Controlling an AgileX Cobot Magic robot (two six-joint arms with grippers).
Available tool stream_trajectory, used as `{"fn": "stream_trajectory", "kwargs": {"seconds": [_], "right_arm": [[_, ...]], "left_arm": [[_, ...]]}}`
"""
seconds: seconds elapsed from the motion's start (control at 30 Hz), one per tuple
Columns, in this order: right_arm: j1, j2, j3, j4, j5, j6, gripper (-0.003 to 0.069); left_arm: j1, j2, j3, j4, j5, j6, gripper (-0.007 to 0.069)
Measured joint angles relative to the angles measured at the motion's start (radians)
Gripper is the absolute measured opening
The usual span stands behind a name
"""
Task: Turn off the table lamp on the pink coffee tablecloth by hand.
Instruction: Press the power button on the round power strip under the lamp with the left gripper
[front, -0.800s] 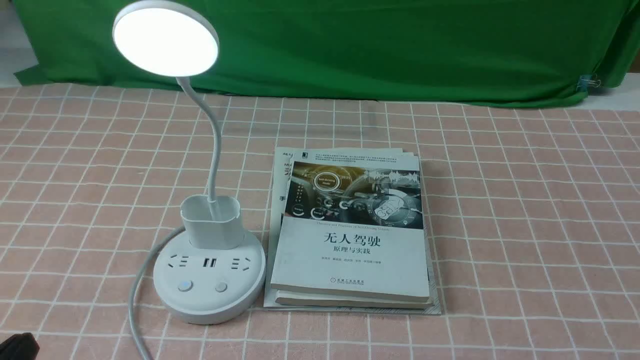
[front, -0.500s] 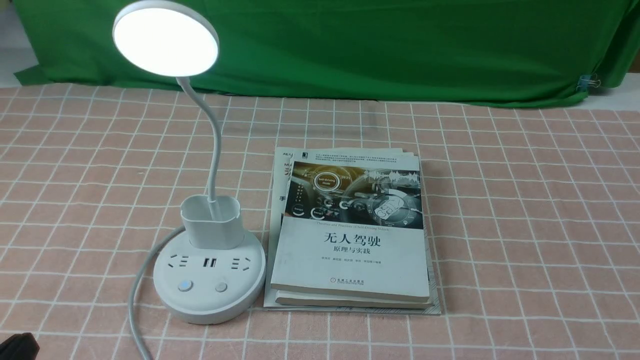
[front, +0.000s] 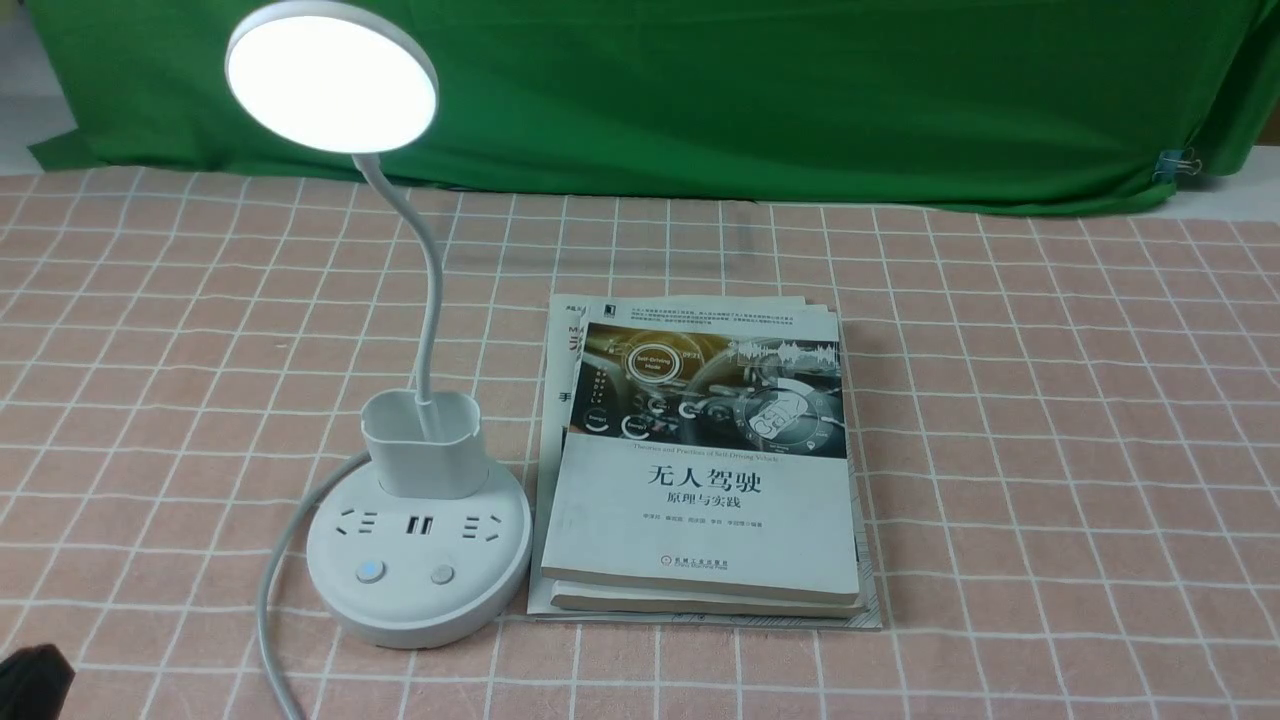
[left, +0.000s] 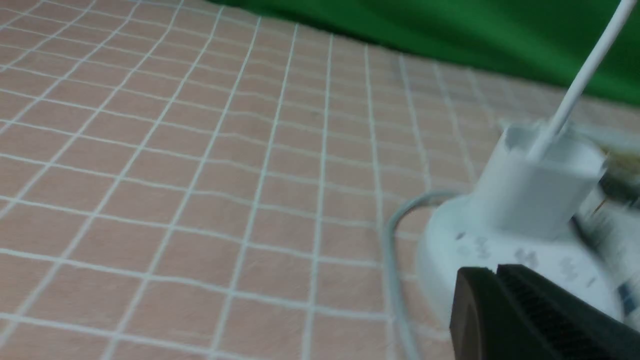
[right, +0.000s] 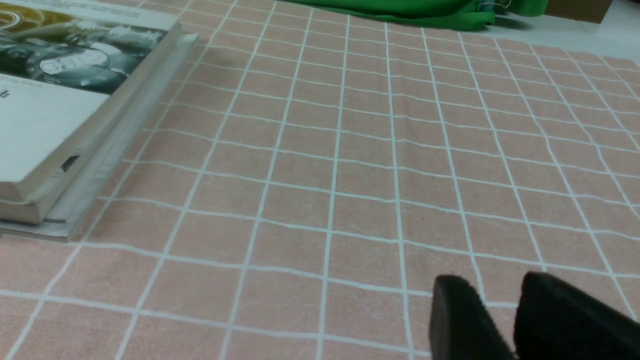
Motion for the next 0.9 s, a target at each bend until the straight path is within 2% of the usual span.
{"fn": "stream_trajectory", "kwargs": {"seconds": [0.03, 0.13, 0.2, 0.4, 0.53, 0.63, 0.8, 0.83, 0.9], "right_arm": [[0.000, 0.000, 0.000, 0.000, 0.000, 0.000, 0.0240], [0.000, 0.000, 0.000, 0.000, 0.000, 0.000, 0.0240], [0.000, 0.000, 0.000, 0.000, 0.000, 0.000, 0.0240], [0.000, 0.000, 0.000, 0.000, 0.000, 0.000, 0.0240], [0.000, 0.000, 0.000, 0.000, 0.000, 0.000, 0.0240], [0.000, 0.000, 0.000, 0.000, 0.000, 0.000, 0.0240], [0.000, 0.000, 0.000, 0.000, 0.000, 0.000, 0.0240], [0.000, 0.000, 0.000, 0.000, 0.000, 0.000, 0.0240], [0.000, 0.000, 0.000, 0.000, 0.000, 0.000, 0.0240]], "left_arm": [[0.000, 0.000, 0.000, -0.013, -0.007, -0.011, 0.0005], [0.000, 0.000, 0.000, -0.212, -0.118, -0.062, 0.0005], [0.000, 0.000, 0.000, -0.277, -0.159, -0.070, 0.0005], [0.000, 0.000, 0.000, -0.320, -0.224, -0.080, 0.0005], [0.000, 0.000, 0.000, -0.354, -0.238, -0.131, 0.0005], [0.000, 0.027, -0.066, -0.352, -0.111, -0.134, 0.0005], [0.000, 0.204, -0.262, -0.274, 0.145, -0.131, 0.0005], [0.000, 0.318, -0.339, -0.239, 0.255, -0.098, 0.0005], [0.000, 0.437, -0.415, -0.221, 0.358, -0.037, 0.0005]]}}
